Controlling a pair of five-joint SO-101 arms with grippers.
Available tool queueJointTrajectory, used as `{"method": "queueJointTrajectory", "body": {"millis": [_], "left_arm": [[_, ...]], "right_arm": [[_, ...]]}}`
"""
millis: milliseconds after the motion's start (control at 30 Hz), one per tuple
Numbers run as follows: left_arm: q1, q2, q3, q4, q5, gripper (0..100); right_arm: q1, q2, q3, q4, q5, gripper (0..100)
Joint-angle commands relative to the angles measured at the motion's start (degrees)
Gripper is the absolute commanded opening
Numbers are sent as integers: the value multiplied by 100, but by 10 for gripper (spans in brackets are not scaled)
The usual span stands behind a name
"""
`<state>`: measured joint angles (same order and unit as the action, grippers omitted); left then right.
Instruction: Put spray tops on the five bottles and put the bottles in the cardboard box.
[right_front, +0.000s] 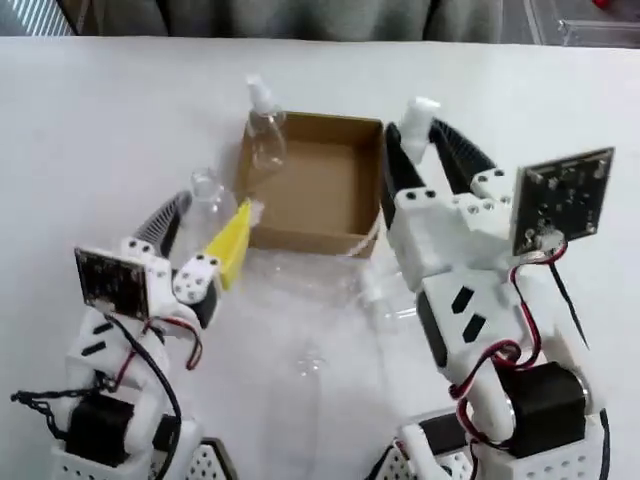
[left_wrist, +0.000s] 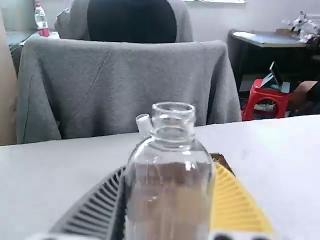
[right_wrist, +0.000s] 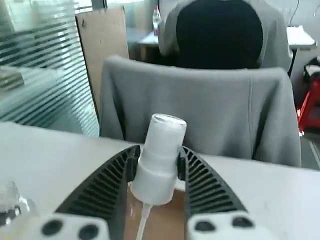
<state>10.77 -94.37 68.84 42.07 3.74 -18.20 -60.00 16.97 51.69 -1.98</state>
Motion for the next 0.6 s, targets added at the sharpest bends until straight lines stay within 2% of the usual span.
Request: {"method": "queueJointTrajectory", "body": {"millis": [0, 233, 400, 567], "left_arm": [[338, -602, 290, -185, 62, 42], [356, -989, 466, 35, 62, 42], [347, -989, 475, 352, 53, 42], [347, -998, 589, 413, 44, 42]], "right_arm": [[-242, 92, 44, -1244, 35, 15], [-1253, 901, -281, -2941, 70, 15], [-1877, 1499, -949, -2747, 79, 15], [-2123, 1763, -1178, -2686, 79, 15]]}}
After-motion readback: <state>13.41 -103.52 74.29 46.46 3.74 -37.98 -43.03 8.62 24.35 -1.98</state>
